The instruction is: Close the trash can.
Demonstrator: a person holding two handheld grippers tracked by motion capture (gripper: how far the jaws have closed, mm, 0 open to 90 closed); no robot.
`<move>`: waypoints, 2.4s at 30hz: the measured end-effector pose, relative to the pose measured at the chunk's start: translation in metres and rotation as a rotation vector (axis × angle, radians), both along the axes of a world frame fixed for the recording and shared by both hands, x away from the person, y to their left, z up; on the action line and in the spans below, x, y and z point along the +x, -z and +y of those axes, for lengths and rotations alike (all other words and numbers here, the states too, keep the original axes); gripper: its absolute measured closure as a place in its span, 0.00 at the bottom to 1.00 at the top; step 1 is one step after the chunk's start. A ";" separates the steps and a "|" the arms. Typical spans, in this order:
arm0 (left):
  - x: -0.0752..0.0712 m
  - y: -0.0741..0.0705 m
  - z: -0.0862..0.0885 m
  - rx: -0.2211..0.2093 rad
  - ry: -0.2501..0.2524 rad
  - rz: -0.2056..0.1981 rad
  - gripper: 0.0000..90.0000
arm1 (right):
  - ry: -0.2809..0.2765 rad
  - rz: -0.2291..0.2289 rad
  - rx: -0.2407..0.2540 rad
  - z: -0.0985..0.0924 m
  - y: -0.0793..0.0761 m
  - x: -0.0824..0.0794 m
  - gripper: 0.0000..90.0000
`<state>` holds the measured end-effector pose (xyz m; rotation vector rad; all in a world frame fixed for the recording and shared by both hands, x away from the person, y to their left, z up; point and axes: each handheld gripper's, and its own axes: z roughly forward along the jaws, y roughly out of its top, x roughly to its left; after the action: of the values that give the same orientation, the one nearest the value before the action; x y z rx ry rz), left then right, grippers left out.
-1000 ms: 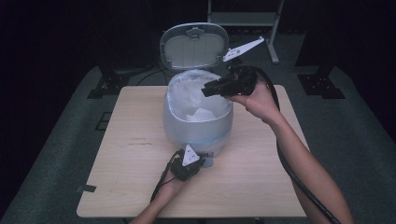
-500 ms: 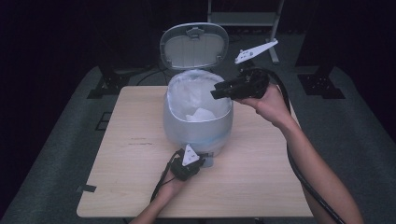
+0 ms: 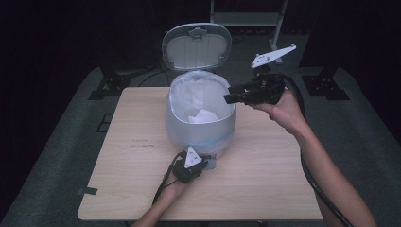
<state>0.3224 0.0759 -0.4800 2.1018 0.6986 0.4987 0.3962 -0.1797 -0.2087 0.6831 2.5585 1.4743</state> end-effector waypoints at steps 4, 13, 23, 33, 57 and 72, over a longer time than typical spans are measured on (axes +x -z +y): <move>0.000 0.000 0.000 0.001 -0.001 0.000 0.89 | 0.007 0.002 0.006 -0.007 0.004 -0.003 0.58; 0.000 0.000 0.000 0.002 0.001 0.000 0.89 | 0.032 0.009 0.003 -0.022 0.016 -0.008 0.55; -0.001 0.000 0.000 -0.002 -0.005 0.001 0.86 | 0.060 0.011 0.017 -0.043 0.028 -0.017 0.54; 0.000 0.000 0.003 -0.012 -0.004 0.009 0.81 | 0.098 0.035 0.037 -0.066 0.048 -0.024 0.54; -0.026 -0.028 0.013 -0.037 0.050 -0.002 0.64 | 0.175 0.067 0.062 -0.113 0.097 -0.047 0.51; -0.028 -0.045 0.040 -0.048 0.015 -0.022 0.58 | 0.196 0.081 0.074 -0.120 0.121 -0.054 0.50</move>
<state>0.2940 0.1157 -0.4346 2.0525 0.6755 0.4915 0.3425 -0.2994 -0.3296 0.9919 2.4210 1.5104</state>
